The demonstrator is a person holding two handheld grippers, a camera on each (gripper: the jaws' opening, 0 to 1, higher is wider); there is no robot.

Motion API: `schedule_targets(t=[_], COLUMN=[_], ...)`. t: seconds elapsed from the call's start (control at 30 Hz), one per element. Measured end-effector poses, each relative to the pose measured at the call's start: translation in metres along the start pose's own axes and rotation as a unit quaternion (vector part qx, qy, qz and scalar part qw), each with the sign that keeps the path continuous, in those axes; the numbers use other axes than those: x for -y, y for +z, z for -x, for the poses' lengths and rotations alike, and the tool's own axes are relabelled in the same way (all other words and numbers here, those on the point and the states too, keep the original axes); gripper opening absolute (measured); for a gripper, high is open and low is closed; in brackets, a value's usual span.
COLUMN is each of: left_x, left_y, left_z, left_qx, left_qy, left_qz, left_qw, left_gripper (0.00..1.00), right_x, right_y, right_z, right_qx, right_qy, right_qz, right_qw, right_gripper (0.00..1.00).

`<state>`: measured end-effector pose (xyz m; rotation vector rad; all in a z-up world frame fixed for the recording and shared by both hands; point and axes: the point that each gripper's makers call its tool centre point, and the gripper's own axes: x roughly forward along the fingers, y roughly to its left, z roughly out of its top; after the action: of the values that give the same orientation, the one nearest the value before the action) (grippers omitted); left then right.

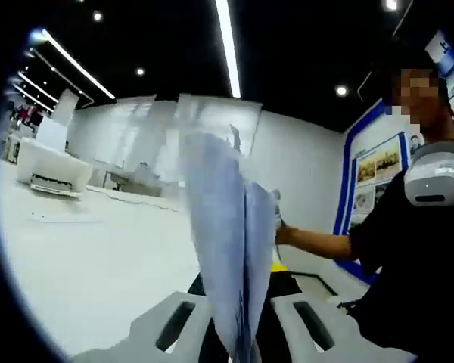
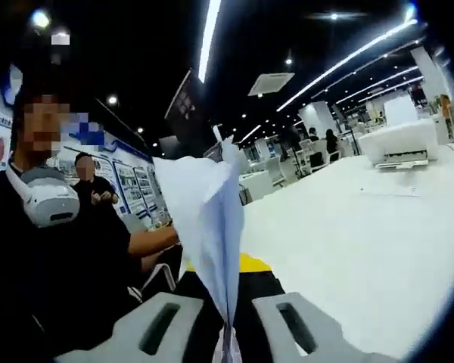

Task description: Organize the stack of printing papers by aligning and flattening the scattered papers on the table

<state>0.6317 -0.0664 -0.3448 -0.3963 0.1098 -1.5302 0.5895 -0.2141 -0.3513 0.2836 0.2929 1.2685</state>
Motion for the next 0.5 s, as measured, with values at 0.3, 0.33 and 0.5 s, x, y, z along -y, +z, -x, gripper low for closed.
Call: schedule_targets(t=[0.3,0.33,0.5], left_x=[-0.013,-0.014,-0.01], left_y=[-0.007,-0.007,-0.004], left_z=[0.012,0.016,0.026], left_qx=[0.001,0.009,0.041], left_qy=[0.038,0.036,0.029], left_qz=[0.02,0.037,0.078], left_qw=[0.9991,0.9986,0.9957], left_gripper=[0.12,0.13,0.12], right_x=[0.005,0.009,0.027], right_y=[0.005,0.001,-0.009], right_z=[-0.005,-0.005,0.001], right_qx=[-0.004,-0.009,-0.011], right_qy=[-0.001,-0.006,-0.034], right_qz=[-0.105,-0.114,-0.142], right_qw=[0.9944,0.9934,0.9892], right_gripper=[0.0,0.0,0.0])
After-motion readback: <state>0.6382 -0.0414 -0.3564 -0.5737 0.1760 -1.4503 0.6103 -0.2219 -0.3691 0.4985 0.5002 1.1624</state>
